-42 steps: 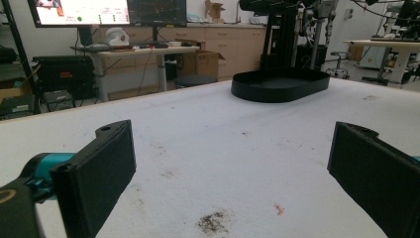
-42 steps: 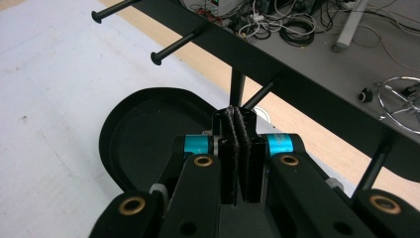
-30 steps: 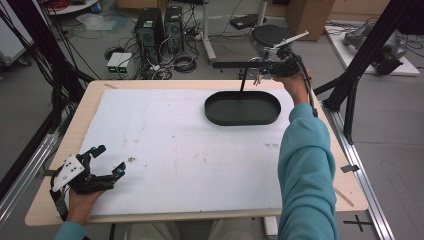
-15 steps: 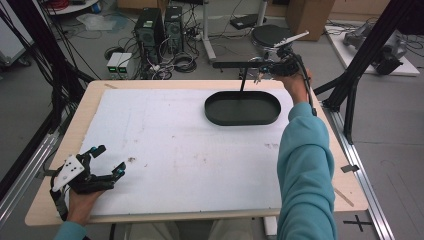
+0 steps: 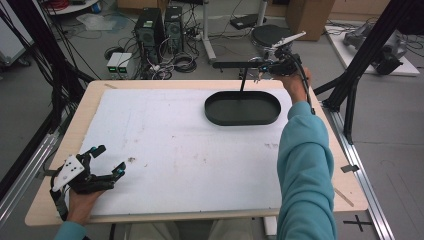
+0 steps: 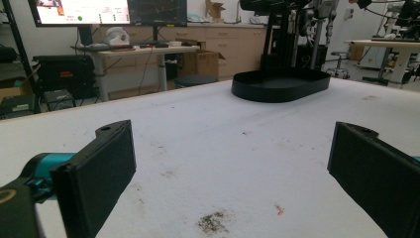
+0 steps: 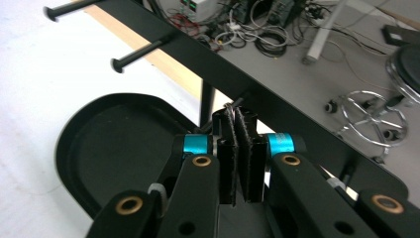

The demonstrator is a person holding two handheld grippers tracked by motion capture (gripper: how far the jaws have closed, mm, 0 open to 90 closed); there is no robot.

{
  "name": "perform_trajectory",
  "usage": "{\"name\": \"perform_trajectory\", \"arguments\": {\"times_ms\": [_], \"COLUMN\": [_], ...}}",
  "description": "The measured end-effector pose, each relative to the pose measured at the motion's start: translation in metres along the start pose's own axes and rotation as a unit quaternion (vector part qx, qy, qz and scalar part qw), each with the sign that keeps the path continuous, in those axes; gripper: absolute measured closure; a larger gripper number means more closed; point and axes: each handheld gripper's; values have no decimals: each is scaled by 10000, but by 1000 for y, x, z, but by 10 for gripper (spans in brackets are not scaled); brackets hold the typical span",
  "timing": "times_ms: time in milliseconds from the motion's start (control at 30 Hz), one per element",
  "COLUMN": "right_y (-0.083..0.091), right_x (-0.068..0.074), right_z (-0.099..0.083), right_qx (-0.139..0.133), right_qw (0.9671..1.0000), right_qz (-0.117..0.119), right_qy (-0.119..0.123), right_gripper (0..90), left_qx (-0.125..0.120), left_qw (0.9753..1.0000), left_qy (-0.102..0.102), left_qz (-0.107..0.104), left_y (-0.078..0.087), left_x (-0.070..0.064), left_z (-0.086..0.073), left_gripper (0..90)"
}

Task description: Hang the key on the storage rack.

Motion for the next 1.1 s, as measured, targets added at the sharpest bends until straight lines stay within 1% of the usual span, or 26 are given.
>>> {"name": "perform_trajectory", "arguments": {"times_ms": [67, 100, 167, 200, 233, 267, 300, 400, 433, 500, 533, 567, 600, 633, 667, 700, 733, 767, 800, 833, 867, 900, 933, 967, 1033, 1100], "right_y": [2, 3, 4, 5, 6, 7, 9, 12, 14, 17, 19, 22, 25, 28, 30, 33, 38, 44, 49, 53, 60, 66, 71, 76, 86, 95], "right_x": [-1, -1, -1, -2, -2, -2, -1, 3, 5, 12, 14, 18, 21, 22, 23, 26, 31, 35, 39, 41, 46, 51, 56, 61, 74, 87], "right_z": [0, 0, 0, 0, -1, -1, -1, -1, -1, -3, -4, -7, -10, -13, -14, -15, -16, -19, -22, -24, -30, -35, -41, -47, -60, -74], "right_qx": [-86, -127, -150, -160, -207, -224, -304, -561, -657, -805, -864, -985, -1113, -1113, -1043, -985, -1034, -1150, -1188, -1233, -1379, -1430, -1484, -1585, -1665, -1819], "right_qw": [9999, 9998, 9998, 9998, 9996, 9996, 9991, 9971, 9962, 9950, 9948, 9936, 9918, 9907, 9905, 9910, 9914, 9904, 9894, 9889, 9871, 9862, 9856, 9845, 9836, 9815], "right_qz": [-103, -102, -103, -107, -82, -65, -39, 87, 113, 182, 186, 188, 239, 310, 373, 342, 193, 164, 198, 220, 222, 268, 255, 259, 297, 314], "right_qy": [-85, -121, -90, -111, -190, -181, -298, -512, -564, -555, -504, -521, -588, -722, -816, -839, -781, -746, -810, -806, -784, -785, -776, -709, -625, -511], "right_gripper": [873, 871, 846, 817, 778, 721, 634, 323, 234, 120, 101, 83, 5, 3, 3, 3, 3, 4, 4, 4, 4, 4, 4, 4, 4, 4], "left_qx": [10, 8, 7, 5, 17, 18, 8, 15, 10, 14, 7, 11, 12, 9, 6, 3, 9, 6, 1, 3, 4, 3, 9, 9, 7, 5], "left_qw": [10000, 10000, 10000, 10000, 10000, 10000, 10000, 10000, 10000, 10000, 10000, 10000, 10000, 10000, 10000, 10000, 10000, 10000, 10000, 10000, 10000, 10000, 10000, 10000, 10000, 10000], "left_qy": [-10, -15, -3, -1, -11, -10, 12, 25, 15, 6, 15, 22, 14, 11, 11, 12, 15, 30, 33, 32, 33, 31, 34, 26, 26, 9], "left_qz": [1, 9, 2, 0, 0, -2, -7, -8, -9, -20, -14, -17, -21, -28, -29, -28, -31, -42, -43, -43, -43, -48, -50, -45, -40, -26], "left_y": [0, 0, 0, 0, 0, 0, 0, 0, 0, 0, 0, 0, 1, 0, 0, 0, 0, 0, 0, 0, 0, 0, 0, 1, 0, 0], "left_x": [0, 0, 0, 0, 0, 0, 0, 0, 0, 0, 0, 0, 1, 0, 0, 0, 1, 1, 1, 1, 1, 1, 1, 1, 1, 0], "left_z": [0, 0, 0, 0, 0, 0, 0, 0, 0, 0, 0, 0, 0, 0, 0, 0, 0, 0, 0, 0, 0, 0, 0, 0, 0, 0], "left_gripper": [51, 50, 50, 51, 50, 51, 50, 51, 50, 51, 51, 50, 51, 51, 51, 50, 50, 50, 50, 51, 51, 51, 50, 51, 51, 50]}}
Point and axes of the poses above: each handheld gripper's, and its own axes: y roughly backward along the jaws, z roughly out of its top, x roughly to its left, and after that the axes turned 3 degrees about y, right-handed
